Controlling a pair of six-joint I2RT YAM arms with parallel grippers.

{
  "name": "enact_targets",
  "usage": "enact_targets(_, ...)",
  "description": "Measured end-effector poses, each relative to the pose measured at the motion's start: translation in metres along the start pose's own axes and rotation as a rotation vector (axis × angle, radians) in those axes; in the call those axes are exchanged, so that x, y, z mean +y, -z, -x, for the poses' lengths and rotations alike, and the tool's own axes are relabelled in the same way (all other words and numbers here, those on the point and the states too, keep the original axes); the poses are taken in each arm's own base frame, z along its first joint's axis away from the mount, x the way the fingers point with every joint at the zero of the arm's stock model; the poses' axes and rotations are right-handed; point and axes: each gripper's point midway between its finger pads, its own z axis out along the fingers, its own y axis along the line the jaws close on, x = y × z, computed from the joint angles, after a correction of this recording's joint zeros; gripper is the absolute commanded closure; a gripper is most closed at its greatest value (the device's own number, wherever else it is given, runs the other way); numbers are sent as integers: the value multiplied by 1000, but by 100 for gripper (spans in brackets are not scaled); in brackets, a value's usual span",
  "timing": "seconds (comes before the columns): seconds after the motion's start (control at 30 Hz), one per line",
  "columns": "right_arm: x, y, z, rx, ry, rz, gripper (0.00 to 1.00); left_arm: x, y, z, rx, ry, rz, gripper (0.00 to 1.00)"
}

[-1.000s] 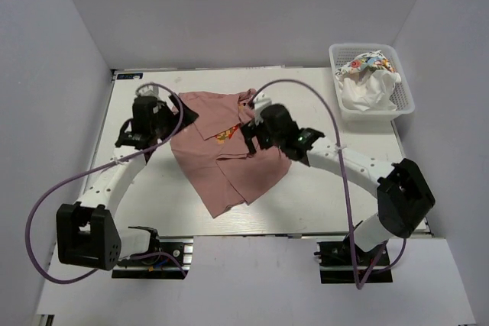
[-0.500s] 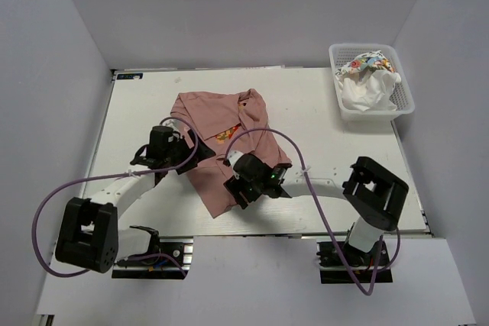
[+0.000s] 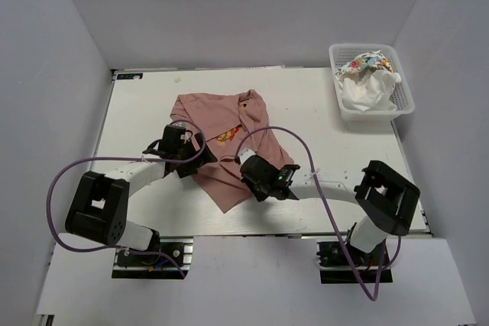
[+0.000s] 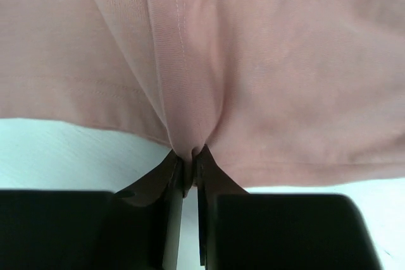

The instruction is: Fold and stack the t-shirts

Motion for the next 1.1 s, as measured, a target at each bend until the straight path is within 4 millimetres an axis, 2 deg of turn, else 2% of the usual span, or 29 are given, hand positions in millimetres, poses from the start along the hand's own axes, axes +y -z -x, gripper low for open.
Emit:
enact_targets(0.2, -4, 14, 11, -42, -4, -1, 88, -2, -11, 11, 18, 5, 53, 0)
enact_targets(0.5, -9, 28, 7, -32, -1, -3, 91, 0, -20, 23, 26, 7, 143, 0)
enact_targets(0.73, -18, 38, -9, -34, -31, -1, 94, 3, -22, 26, 38, 33, 193, 0)
enact_targets(1.1, -11, 63, -3, -104, -147, 88, 93, 7, -25, 29, 48, 60, 273, 0)
